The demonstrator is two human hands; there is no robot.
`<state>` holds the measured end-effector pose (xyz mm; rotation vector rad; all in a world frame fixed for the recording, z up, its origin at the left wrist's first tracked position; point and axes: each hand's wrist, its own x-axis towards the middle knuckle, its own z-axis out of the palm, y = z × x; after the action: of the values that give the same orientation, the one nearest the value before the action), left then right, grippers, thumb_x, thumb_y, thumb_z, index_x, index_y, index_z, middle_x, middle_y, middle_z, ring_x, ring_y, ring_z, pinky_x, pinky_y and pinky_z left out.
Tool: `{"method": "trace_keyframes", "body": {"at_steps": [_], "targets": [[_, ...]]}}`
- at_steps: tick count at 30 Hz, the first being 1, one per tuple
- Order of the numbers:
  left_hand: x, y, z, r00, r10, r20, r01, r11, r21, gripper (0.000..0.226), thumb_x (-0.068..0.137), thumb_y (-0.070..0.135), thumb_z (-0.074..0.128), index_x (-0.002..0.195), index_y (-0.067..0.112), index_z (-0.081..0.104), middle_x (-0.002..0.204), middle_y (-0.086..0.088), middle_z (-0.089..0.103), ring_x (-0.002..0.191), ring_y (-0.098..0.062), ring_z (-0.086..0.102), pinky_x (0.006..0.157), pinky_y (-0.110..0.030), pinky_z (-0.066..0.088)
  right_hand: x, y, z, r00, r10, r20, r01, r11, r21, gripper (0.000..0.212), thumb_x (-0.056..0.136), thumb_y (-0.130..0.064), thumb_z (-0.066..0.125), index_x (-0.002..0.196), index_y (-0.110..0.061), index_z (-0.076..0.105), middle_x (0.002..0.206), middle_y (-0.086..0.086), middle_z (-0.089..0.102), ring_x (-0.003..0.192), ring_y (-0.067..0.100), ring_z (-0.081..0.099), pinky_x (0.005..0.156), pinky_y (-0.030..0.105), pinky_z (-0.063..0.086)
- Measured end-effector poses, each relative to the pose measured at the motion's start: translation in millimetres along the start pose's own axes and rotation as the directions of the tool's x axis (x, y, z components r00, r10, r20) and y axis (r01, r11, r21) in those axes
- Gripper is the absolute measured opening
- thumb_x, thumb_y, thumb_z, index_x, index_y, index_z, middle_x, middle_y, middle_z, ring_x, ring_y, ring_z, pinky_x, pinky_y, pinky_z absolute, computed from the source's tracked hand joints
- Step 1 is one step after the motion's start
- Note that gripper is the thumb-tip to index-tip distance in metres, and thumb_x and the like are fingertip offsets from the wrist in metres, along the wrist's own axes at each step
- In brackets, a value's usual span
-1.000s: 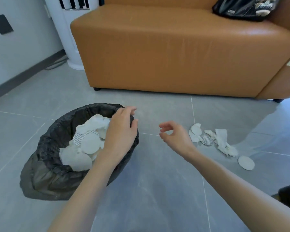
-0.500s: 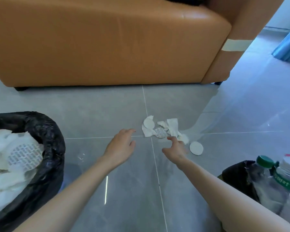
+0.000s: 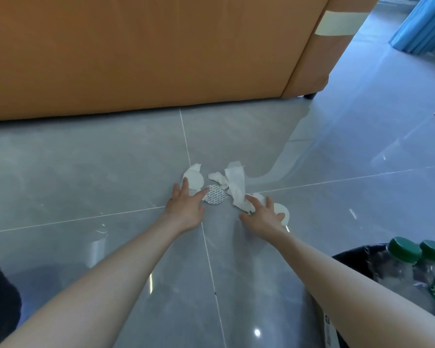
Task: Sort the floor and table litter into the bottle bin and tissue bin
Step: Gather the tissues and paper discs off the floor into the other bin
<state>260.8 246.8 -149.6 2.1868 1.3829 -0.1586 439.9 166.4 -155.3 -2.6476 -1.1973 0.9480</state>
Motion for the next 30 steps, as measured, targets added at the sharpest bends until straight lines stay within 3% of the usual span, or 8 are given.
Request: {"method": "trace_keyframes", "body": {"at_steps": [4, 8, 12, 18, 21, 26, 30], "targets": [[19.8, 12.3, 2.2, 0.999, -0.01, 0.043, 0.009, 1.0, 0.023, 0.053, 0.098, 0.034, 0.035, 0.147, 0.043, 0.018, 0.159, -0.007, -0.013, 0.144, -0.037, -0.011, 0.117, -0.046, 0.014, -7.0, 5.2, 18.1, 0.994, -0.079, -0.075, 0.069, 0.99, -0.125, 0.055, 0.088, -0.05, 0.047, 0.14, -0.046, 0.028, 0.154, -0.001, 0.013, 0.129, 0.041, 0.023, 0.103, 0.051, 0.029], [30.1, 9.8, 7.3, 0.995, -0.05, 0.088, 0.044, 0.997, 0.063, 0.05, 0.097, 0.037, 0.034, 0.145, 0.045, 0.022, 0.159, -0.006, -0.008, 0.143, -0.039, -0.008, 0.117, -0.047, 0.011, -18.9, -0.6, 31.3, 0.98, -0.142, -0.141, 0.122, 0.982, -0.142, 0.051, 0.09, -0.048, 0.047, 0.138, -0.041, 0.033, 0.148, 0.001, 0.022, 0.127, 0.04, 0.025, 0.101, 0.05, 0.031], [23.6, 6.4, 16.9, 0.999, -0.027, -0.02, 0.028, 0.999, 0.04, 0.048, 0.094, 0.035, 0.04, 0.141, 0.041, 0.033, 0.153, -0.008, 0.015, 0.137, -0.038, 0.016, 0.112, -0.043, 0.023, -25.1, -3.1, 37.4, 0.974, -0.162, -0.157, 0.14, 0.98, -0.143, 0.042, 0.092, -0.046, 0.046, 0.133, -0.039, 0.038, 0.145, -0.001, 0.028, 0.123, 0.037, 0.028, 0.097, 0.05, 0.032], [-19.6, -5.7, 36.7, 0.992, 0.026, -0.126, -0.021, 0.999, 0.04, 0.047, 0.092, 0.034, 0.048, 0.138, 0.038, 0.039, 0.146, -0.003, 0.026, 0.127, -0.034, 0.026, 0.106, -0.038, 0.028, -40.5, -3.3, 44.4, 0.965, -0.193, -0.18, 0.169, 0.975, -0.142, 0.033, 0.093, -0.043, 0.047, 0.122, -0.029, 0.05, 0.137, 0.0, 0.035, 0.116, 0.035, 0.033, 0.093, 0.046, 0.036], [-51.0, -14.2, 44.7, 0.985, 0.019, -0.171, -0.021, 1.0, -0.01, 0.038, 0.091, 0.034, 0.051, 0.128, 0.036, 0.05, 0.138, 0.004, 0.035, 0.123, -0.029, 0.03, 0.102, -0.034, 0.03, -53.0, -3.8, 51.8, 0.958, -0.249, -0.142, 0.219, 0.955, -0.198, 0.036, 0.092, -0.047, 0.047, 0.119, -0.025, 0.052, 0.136, 0.0, 0.036, 0.116, 0.034, 0.033, 0.091, 0.045, 0.037], [-101.1, -31.6, 53.8, 0.984, -0.016, -0.175, 0.01, 0.999, -0.034, 0.02, 0.083, 0.043, 0.061, 0.096, 0.028, 0.064, 0.121, 0.011, 0.045, 0.117, -0.022, 0.037, 0.092, -0.03, 0.033, -84.8, -9.9, 64.1, 0.936, -0.352, 0.006, 0.337, 0.889, -0.31, 0.051, 0.09, -0.062, 0.04, 0.118, -0.022, 0.056, 0.138, -0.002, 0.035, 0.123, 0.032, 0.031, 0.093, 0.043, 0.038], [-132.3, -43.7, 57.7, 0.984, -0.048, -0.173, 0.043, 0.999, -0.033, 0.022, 0.074, 0.046, 0.07, 0.079, 0.025, 0.065, 0.109, 0.012, 0.05, 0.111, -0.015, 0.044, 0.088, -0.03, 0.033, -112.4, -7.2, 77.1, 0.894, -0.433, 0.115, 0.444, 0.827, -0.344, 0.035, 0.093, -0.044, 0.045, 0.109, -0.018, 0.061, 0.142, -0.002, 0.031, 0.128, 0.031, 0.028, 0.095, 0.041, 0.039]]}}
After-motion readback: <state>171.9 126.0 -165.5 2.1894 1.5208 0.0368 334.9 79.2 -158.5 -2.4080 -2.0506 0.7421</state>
